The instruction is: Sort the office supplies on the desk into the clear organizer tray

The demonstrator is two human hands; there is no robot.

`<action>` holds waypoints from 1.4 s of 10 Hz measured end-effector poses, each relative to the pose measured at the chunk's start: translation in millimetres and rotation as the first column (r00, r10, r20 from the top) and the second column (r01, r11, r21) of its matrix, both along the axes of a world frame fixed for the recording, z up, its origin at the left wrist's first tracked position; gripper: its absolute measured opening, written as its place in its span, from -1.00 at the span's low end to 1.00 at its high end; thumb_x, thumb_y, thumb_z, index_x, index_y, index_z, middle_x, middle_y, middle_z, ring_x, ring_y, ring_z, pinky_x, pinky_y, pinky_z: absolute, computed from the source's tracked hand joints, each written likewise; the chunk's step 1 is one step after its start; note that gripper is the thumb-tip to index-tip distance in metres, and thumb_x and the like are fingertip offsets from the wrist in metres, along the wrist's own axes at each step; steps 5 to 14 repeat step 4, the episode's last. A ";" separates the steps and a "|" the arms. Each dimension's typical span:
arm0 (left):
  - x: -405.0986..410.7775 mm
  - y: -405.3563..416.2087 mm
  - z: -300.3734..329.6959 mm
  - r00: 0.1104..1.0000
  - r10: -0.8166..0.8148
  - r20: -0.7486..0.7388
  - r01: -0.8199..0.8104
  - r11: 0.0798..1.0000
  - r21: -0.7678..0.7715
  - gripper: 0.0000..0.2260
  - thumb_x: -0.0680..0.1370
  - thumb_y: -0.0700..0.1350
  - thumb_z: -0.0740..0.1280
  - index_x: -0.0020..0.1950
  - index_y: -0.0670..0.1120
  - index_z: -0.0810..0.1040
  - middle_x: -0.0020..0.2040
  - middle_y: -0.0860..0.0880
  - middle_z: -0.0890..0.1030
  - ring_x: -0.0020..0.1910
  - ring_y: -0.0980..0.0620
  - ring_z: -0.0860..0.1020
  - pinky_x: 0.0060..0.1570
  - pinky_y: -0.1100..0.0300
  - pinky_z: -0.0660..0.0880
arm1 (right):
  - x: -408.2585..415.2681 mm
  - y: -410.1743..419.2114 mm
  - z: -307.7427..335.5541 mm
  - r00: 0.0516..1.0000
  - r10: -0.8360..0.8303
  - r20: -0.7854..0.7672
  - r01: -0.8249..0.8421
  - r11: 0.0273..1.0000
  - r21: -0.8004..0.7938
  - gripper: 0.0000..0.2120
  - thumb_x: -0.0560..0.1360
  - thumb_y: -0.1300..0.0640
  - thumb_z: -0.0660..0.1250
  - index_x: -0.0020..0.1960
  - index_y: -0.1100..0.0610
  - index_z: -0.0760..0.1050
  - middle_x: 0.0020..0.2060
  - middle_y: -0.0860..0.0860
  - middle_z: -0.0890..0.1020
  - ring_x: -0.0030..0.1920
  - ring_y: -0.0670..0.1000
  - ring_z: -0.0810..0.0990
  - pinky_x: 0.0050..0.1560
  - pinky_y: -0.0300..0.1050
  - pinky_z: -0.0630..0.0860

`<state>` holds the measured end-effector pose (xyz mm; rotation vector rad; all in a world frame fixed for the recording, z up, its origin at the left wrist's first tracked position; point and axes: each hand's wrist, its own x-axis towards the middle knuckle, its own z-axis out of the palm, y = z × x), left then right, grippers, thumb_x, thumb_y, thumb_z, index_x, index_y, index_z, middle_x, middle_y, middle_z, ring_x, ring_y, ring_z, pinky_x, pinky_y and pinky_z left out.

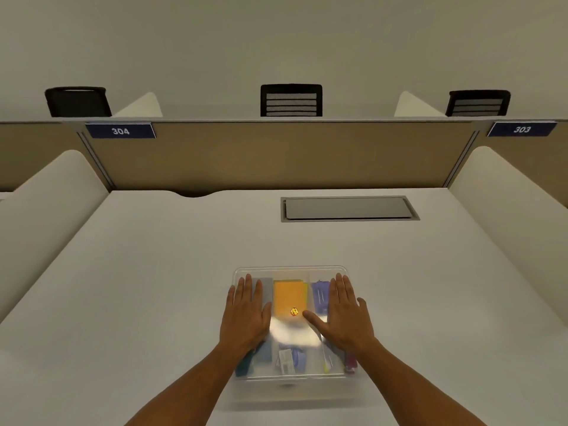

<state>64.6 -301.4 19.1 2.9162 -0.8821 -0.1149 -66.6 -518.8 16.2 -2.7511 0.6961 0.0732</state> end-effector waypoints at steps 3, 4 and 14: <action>14.3 -16.6 40.6 0.998 -0.002 -0.057 0.008 0.995 0.098 -0.34 0.54 0.34 0.01 0.53 -0.01 0.07 0.56 -0.08 0.12 0.51 -0.14 0.16 0.47 -0.08 0.10 | 8.2 -1.9 18.0 0.997 0.012 -0.071 -0.012 1.000 0.011 0.11 0.27 -0.64 -0.24 0.58 0.06 -0.28 0.56 0.02 -0.25 0.56 0.09 -0.25 0.50 0.17 -0.18; 18.9 -23.9 47.3 0.998 0.008 -0.056 -0.003 0.995 0.095 -0.26 0.51 0.41 -0.01 0.55 0.00 0.02 0.58 -0.08 0.05 0.55 -0.16 0.06 0.49 -0.12 0.01 | 15.4 -2.6 26.7 0.998 0.031 -0.051 -0.032 0.999 -0.011 0.08 0.30 -0.62 -0.25 0.58 0.07 -0.26 0.57 0.03 -0.23 0.56 0.09 -0.24 0.51 0.17 -0.17; 18.9 -23.9 47.3 0.998 0.008 -0.056 -0.003 0.995 0.095 -0.26 0.51 0.41 -0.01 0.55 0.00 0.02 0.58 -0.08 0.05 0.55 -0.16 0.06 0.49 -0.12 0.01 | 15.4 -2.6 26.7 0.998 0.031 -0.051 -0.032 0.999 -0.011 0.08 0.30 -0.62 -0.25 0.58 0.07 -0.26 0.57 0.03 -0.23 0.56 0.09 -0.24 0.51 0.17 -0.17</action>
